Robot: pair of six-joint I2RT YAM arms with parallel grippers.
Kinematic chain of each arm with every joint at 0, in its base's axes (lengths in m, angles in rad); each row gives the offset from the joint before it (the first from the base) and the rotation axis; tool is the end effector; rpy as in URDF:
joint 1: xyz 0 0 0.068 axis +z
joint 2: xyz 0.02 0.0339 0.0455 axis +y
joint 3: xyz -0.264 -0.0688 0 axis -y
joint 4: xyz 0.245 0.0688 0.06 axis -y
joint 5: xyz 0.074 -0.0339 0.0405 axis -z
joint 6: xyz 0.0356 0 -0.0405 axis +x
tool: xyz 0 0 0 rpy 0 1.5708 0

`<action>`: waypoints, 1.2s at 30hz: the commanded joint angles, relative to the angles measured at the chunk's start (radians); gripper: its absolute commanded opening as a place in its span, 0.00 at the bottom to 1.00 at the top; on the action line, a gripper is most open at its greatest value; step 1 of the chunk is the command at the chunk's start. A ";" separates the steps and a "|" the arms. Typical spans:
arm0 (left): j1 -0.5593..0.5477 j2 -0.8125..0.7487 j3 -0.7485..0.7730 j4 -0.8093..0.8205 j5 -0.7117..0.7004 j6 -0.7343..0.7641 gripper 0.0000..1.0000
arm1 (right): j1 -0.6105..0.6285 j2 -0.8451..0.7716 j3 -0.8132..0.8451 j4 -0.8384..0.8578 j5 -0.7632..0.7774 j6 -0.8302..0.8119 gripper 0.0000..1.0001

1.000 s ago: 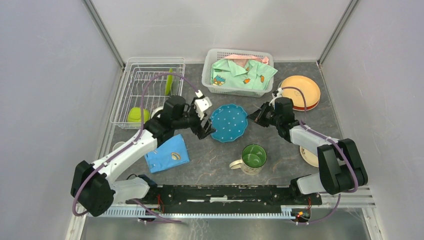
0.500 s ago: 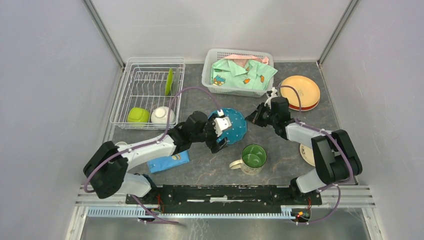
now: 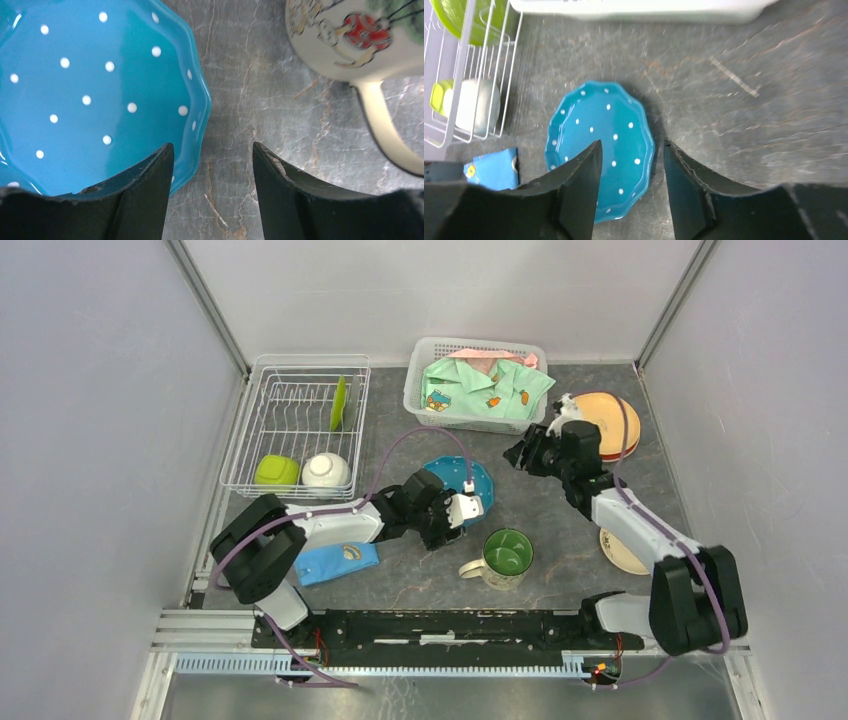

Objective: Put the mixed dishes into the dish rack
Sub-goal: Pick up the plate at the center of the board.

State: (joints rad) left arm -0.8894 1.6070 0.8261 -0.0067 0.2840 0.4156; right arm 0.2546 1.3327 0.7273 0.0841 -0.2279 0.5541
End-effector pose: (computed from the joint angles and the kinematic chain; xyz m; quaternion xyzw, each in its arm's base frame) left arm 0.1952 -0.2565 0.1708 0.5985 0.6942 -0.2158 0.3366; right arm 0.2763 0.0802 0.2258 0.0720 0.8587 0.2863 0.4189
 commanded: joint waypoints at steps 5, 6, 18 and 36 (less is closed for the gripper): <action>-0.009 0.051 0.028 0.027 -0.098 0.111 0.62 | -0.027 -0.245 -0.032 -0.048 0.130 -0.057 0.71; -0.009 0.057 0.028 0.029 -0.102 0.117 0.61 | -0.028 -0.276 -0.045 -0.051 0.142 -0.058 0.76; -0.044 0.110 0.037 0.040 -0.116 0.143 0.47 | -0.036 -0.510 -0.060 -0.166 0.261 -0.063 0.98; -0.030 -0.004 0.081 0.110 -0.241 -0.211 0.02 | -0.037 -0.633 -0.175 -0.163 0.260 -0.033 0.98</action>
State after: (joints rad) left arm -0.9367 1.6939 0.9062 0.0322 0.0677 0.3946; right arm 0.2203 0.7136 0.5789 -0.1070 0.0345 0.5125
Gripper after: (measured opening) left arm 0.053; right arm 0.982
